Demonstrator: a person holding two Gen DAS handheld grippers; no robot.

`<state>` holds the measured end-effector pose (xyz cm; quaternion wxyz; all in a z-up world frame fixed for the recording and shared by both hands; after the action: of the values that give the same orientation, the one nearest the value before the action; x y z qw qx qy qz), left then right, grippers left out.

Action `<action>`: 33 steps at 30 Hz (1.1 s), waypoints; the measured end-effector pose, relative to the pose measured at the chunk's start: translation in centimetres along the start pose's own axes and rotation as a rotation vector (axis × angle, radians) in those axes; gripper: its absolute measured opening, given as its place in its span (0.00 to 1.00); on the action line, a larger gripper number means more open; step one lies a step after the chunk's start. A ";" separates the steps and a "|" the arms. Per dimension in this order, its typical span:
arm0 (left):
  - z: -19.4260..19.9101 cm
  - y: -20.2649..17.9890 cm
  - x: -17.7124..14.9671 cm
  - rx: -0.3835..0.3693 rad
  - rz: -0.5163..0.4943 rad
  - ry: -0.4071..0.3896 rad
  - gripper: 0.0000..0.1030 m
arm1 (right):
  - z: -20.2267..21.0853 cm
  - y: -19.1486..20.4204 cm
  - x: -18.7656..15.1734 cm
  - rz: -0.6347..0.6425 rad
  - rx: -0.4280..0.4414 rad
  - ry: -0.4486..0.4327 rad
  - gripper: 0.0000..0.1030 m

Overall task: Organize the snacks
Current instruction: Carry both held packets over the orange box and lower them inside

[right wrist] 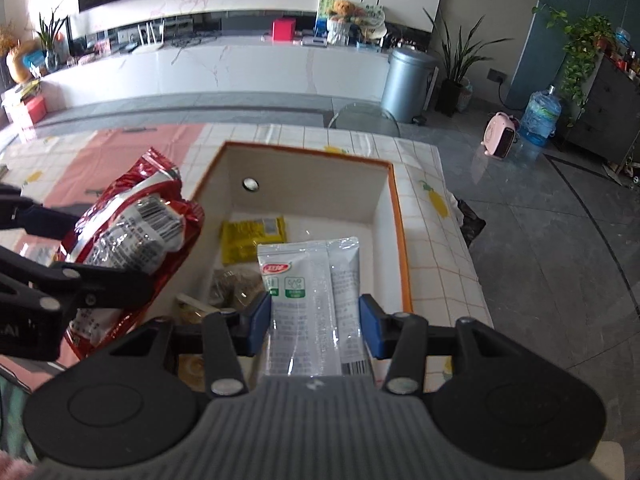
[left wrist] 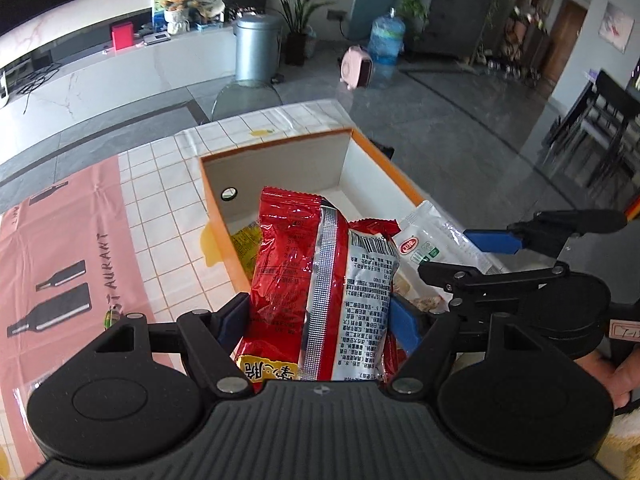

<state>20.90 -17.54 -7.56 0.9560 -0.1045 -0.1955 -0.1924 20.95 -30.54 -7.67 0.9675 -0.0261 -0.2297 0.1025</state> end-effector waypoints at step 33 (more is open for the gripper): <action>-11.1 -0.9 5.4 0.104 -0.230 0.155 0.82 | -11.8 -0.4 4.5 0.379 -0.035 0.105 0.44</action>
<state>28.79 -23.14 -15.18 0.9440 -0.0167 -0.1417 -0.2976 30.31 -30.05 -16.22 0.9409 -0.0911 -0.1717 0.2773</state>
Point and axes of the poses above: each gripper's, at about its wrist camera, not at the fingertips, and z roughly against the way its jaws point, y to its left, x to its top, the point moved 9 cm from there along -z, roughly the way its jaws point, and after that the axes turned 12 degrees about y, right-handed, at the moved point
